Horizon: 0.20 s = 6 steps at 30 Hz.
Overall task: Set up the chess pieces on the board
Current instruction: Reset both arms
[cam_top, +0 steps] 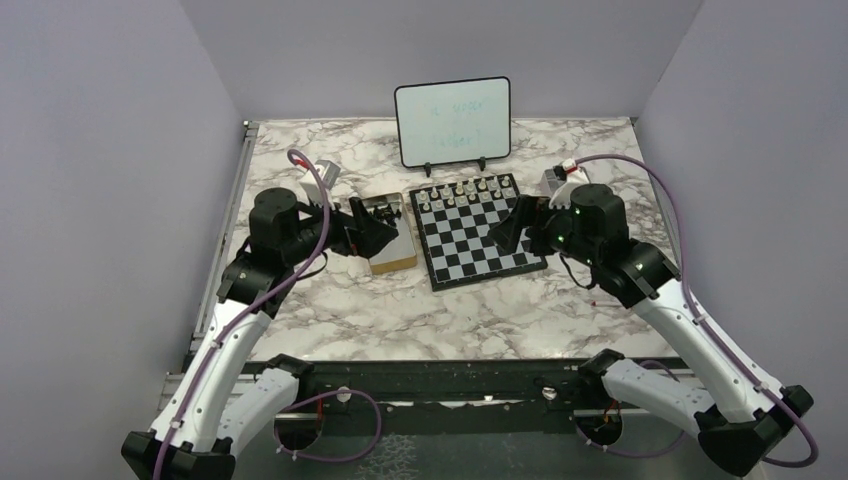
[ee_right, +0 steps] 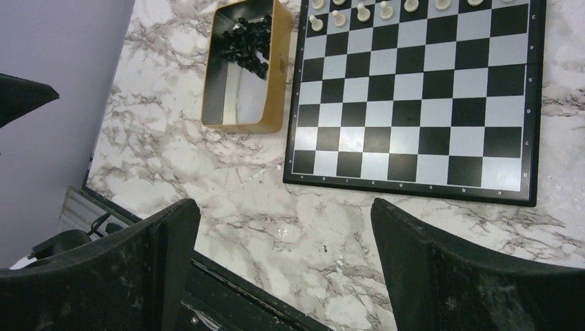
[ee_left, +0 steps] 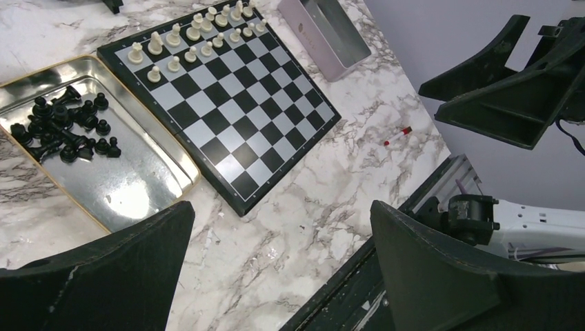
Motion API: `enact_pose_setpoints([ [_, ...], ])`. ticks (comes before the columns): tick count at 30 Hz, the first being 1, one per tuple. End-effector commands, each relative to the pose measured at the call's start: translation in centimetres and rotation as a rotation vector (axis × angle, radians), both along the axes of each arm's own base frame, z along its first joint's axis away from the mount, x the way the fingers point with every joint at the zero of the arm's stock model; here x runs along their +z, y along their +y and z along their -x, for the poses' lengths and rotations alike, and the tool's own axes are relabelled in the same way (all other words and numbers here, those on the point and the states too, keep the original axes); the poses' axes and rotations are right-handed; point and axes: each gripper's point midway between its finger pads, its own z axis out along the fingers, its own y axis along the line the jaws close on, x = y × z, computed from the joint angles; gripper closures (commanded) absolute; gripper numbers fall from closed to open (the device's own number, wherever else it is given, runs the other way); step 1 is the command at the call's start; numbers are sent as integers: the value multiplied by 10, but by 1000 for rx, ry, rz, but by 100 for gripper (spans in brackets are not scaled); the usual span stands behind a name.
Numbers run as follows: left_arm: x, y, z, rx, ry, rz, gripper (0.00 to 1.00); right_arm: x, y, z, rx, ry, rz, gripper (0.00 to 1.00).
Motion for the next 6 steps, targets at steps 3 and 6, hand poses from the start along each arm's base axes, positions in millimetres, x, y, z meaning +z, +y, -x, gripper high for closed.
enact_pose_setpoints([
  [3, 5, -4, 8, -28, -17, 33, 1, 18, -4, 1, -30, -42, -36, 0],
  [6, -1, -4, 8, -23, -8, 29, 1, 22, -4, 0, -38, -46, -46, 0],
])
